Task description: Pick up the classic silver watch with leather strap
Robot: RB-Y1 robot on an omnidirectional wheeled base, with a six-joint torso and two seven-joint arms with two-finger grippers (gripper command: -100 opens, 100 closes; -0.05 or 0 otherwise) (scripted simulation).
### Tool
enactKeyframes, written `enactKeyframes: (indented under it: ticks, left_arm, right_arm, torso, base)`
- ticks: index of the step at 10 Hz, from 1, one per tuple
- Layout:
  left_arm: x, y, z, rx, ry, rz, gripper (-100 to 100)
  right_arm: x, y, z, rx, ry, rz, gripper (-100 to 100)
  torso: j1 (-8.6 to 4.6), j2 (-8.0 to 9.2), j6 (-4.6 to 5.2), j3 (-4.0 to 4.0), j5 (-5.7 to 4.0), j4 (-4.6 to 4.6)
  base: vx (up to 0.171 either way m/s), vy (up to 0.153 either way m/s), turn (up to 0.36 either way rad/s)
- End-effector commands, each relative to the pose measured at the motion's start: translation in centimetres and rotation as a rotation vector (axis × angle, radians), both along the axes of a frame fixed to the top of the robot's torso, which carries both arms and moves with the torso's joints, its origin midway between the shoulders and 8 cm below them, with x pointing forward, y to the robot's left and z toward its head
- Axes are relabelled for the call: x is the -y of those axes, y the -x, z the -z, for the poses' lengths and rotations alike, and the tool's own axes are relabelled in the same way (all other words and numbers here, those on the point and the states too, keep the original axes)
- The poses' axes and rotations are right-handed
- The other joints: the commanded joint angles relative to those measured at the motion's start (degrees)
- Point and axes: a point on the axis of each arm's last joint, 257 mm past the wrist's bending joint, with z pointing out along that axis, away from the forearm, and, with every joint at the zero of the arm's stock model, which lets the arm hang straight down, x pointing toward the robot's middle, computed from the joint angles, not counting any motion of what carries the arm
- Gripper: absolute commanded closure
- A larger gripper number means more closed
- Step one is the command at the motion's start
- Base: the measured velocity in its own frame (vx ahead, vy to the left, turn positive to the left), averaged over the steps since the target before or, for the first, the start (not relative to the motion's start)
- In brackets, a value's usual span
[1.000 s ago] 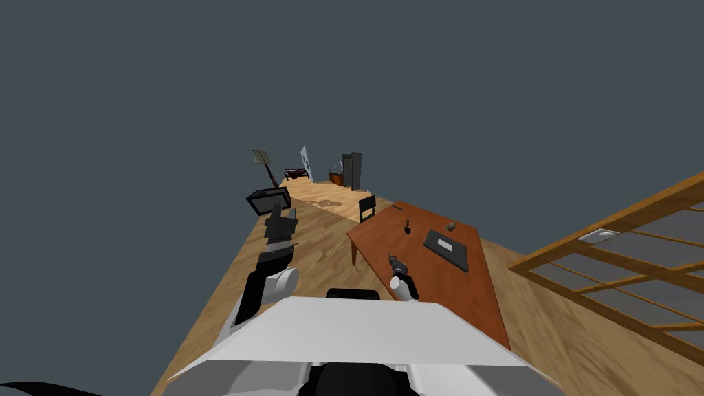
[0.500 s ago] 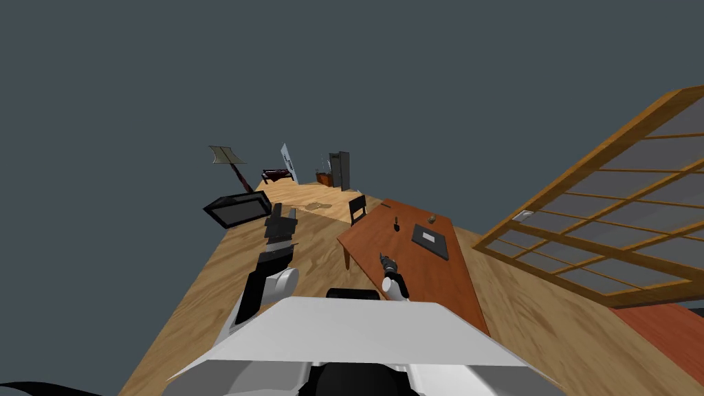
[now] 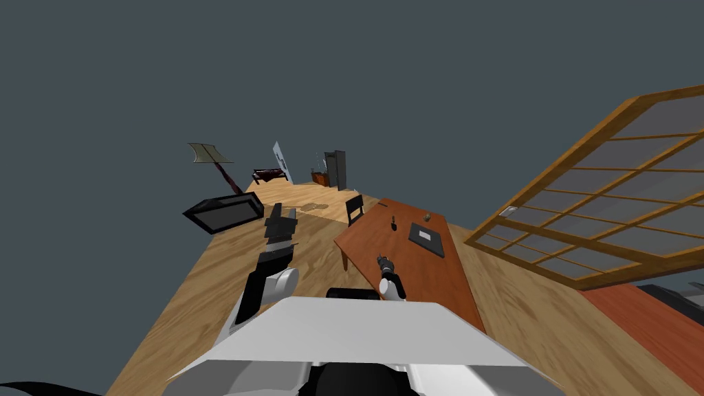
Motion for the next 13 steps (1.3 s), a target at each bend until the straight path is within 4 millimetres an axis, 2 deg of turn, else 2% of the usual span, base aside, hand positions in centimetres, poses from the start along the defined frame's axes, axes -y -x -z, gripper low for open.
enactKeyframes:
  ticks: [1,4,5,6,7,8,9,10,11,13]
  left_arm:
    - [0.0,0.0,0.0,0.0,0.0,0.0,0]
    - [0.0,0.0,0.0,0.0,0.0,0.0,0]
    - [0.0,0.0,0.0,0.0,0.0,0.0,0]
    - [0.0,0.0,0.0,0.0,0.0,0.0,0]
    - [0.0,0.0,0.0,0.0,0.0,0.0,0]
    - [0.0,0.0,0.0,0.0,0.0,0.0,0]
    - [0.0,0.0,0.0,0.0,0.0,0.0,0]
    - [0.0,0.0,0.0,0.0,0.0,0.0,0]
    - [0.0,0.0,0.0,0.0,0.0,0.0,0]
    - [0.0,0.0,0.0,0.0,0.0,0.0,0]
  right_arm:
    - [0.0,0.0,0.0,0.0,0.0,0.0,100]
    - [0.0,0.0,0.0,0.0,0.001,-0.001,100]
    - [0.0,0.0,0.0,0.0,0.001,0.0,0]
    - [1.6,0.0,0.0,-0.002,0.002,0.026,100]
    - [3.7,0.2,0.1,-0.006,0.006,0.065,100]
    - [3.9,-0.6,-0.8,0.018,0.005,0.071,100]
    - [3.9,0.1,0.0,-0.003,0.006,0.071,100]
    - [6.2,0.5,0.1,-0.009,0.008,0.117,100]
    - [6.2,0.5,0.1,-0.009,0.008,0.117,100]
    - [10.3,1.1,0.0,-0.012,0.011,0.197,100]
  torso:
    - [0.0,0.0,0.0,0.0,0.0,0.0]
    - [-0.05,0.01,-0.01,0.0,-0.04,0.0]
    - [-0.07,0.0,-0.01,0.0,-0.05,-0.01]
    - [-0.07,0.0,-0.01,0.0,-0.06,-0.01]
    - [-0.13,-0.01,-0.14,-0.01,-0.13,0.0]
    - [-0.13,0.16,-0.12,0.08,-0.11,0.04]
    - [-0.16,0.13,-0.16,0.07,-0.15,0.03]
    - [-0.22,-0.02,-0.09,-0.03,-0.16,-0.03]
    - [-0.19,-0.04,-0.16,-0.03,-0.15,-0.01]
    - [-0.16,0.06,-0.18,0.02,-0.16,0.01]
  base:
    - [0.0,-0.005,-0.013]
    - [0.0,0.001,0.004]
    - [0.0,0.0,0.0]
    - [-0.039,-0.002,0.226]
    - [-0.116,0.015,0.344]
    - [-0.099,0.007,0.231]
    - [-0.038,-0.002,0.046]
    - [-0.054,0.021,0.264]
    - [-0.055,0.011,0.179]
    - [-0.097,0.016,0.318]
